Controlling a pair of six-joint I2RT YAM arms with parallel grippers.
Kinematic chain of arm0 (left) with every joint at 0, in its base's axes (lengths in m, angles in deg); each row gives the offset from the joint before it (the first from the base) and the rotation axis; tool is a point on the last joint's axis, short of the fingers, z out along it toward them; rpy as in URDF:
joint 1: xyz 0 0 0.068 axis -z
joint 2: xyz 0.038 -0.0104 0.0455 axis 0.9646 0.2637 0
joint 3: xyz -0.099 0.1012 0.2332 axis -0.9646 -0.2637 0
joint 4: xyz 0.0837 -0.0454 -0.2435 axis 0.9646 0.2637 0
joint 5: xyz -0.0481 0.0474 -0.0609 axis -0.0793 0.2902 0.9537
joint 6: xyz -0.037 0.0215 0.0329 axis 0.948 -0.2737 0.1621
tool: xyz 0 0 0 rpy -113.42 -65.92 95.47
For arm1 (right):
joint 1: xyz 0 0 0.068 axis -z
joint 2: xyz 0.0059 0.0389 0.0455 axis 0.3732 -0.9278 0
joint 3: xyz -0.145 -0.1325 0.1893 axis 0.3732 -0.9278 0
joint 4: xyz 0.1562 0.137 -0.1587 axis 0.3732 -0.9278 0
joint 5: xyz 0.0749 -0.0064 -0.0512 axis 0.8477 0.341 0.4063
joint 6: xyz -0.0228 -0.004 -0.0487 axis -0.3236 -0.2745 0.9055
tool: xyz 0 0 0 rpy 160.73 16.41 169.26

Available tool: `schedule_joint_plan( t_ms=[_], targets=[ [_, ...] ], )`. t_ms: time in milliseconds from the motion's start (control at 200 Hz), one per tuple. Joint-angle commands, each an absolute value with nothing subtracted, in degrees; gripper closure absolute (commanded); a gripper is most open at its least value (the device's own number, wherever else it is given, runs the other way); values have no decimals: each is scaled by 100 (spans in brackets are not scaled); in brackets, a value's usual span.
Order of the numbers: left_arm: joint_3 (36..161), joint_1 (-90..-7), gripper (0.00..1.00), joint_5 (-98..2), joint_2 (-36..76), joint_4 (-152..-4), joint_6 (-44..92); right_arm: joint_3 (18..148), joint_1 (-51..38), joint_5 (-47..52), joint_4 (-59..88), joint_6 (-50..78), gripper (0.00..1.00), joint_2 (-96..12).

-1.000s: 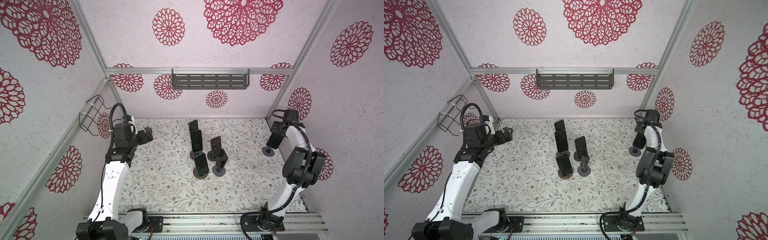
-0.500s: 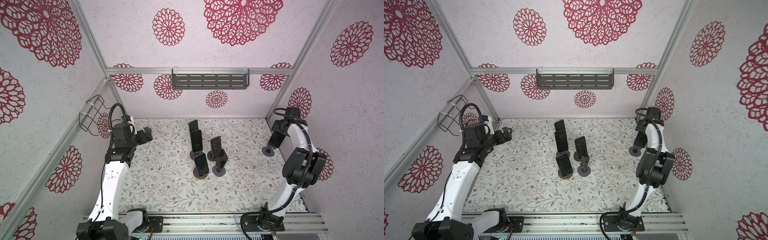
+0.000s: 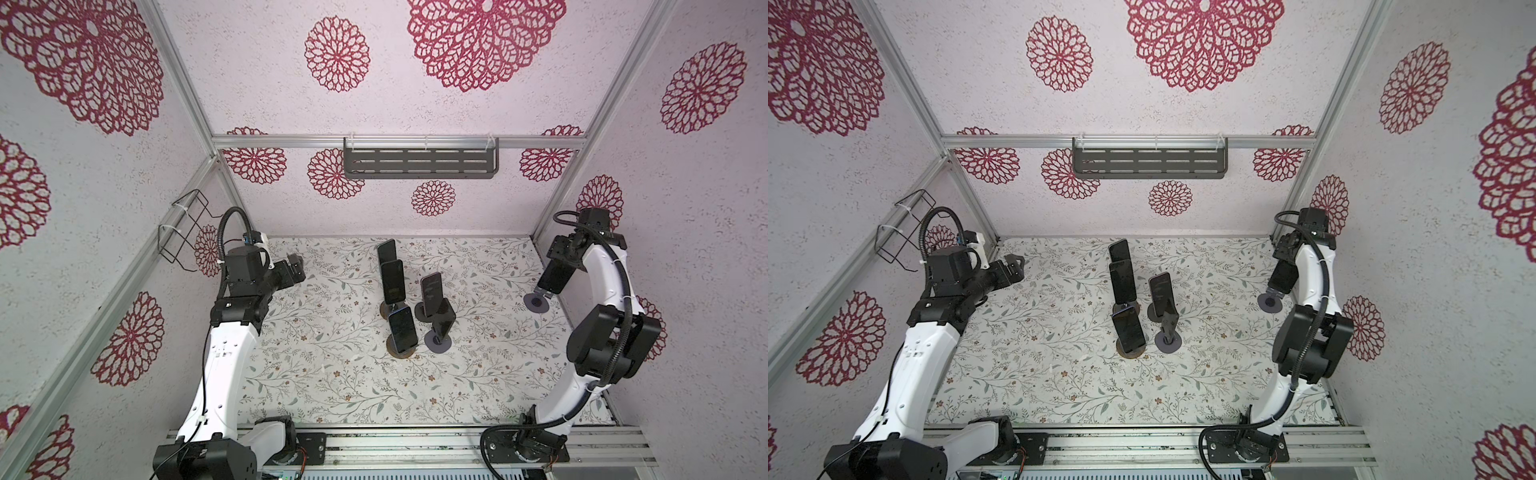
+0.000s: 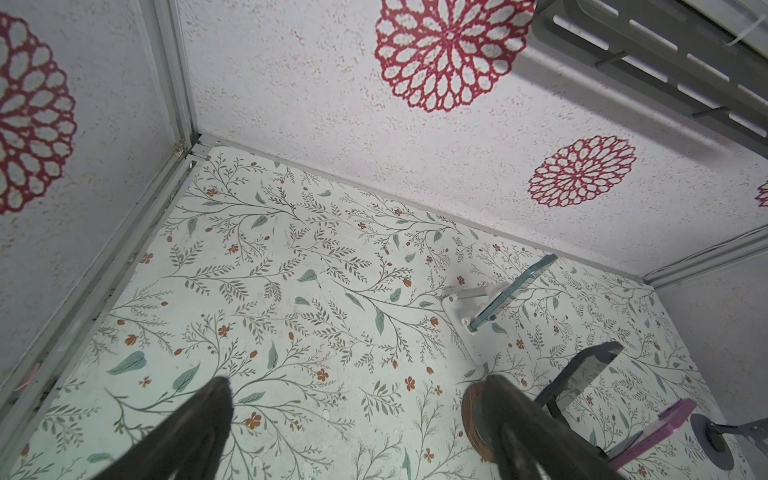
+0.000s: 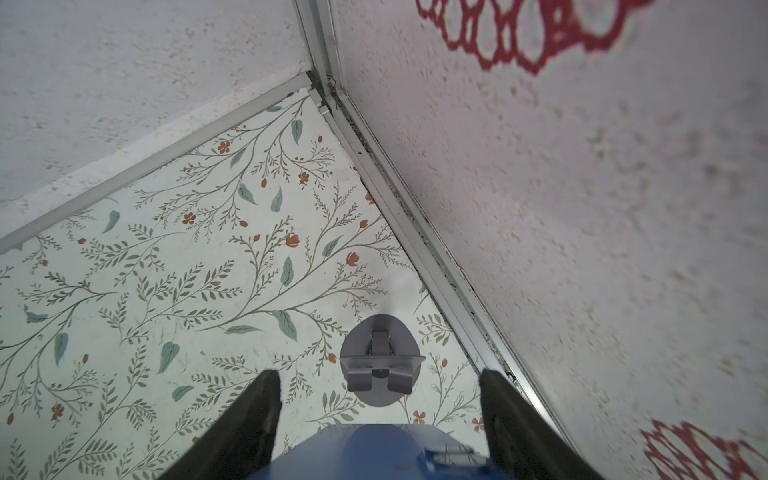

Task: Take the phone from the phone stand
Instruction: 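Lift the phone with the right gripper while the left gripper reaches toward it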

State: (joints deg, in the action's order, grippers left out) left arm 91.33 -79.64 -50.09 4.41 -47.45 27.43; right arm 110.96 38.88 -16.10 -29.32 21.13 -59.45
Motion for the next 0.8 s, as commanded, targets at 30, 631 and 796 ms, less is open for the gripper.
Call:
schedule_joint_plan(
  t_ms=[30,631,796],
  targets=[
    [9091,-8007,3,-4886,497,-4891,2763,11178,3827,-1395,-3079,1927,57,-5408],
    [10512,-4893,2,-3447,1810,-5447,2091,10638,3196,-419,-3900,1900,74,-4189],
    [10987,-4207,5,-2820,2743,-5960,1755,10388,3064,15,-3898,1883,76,-3905]
  ],
)
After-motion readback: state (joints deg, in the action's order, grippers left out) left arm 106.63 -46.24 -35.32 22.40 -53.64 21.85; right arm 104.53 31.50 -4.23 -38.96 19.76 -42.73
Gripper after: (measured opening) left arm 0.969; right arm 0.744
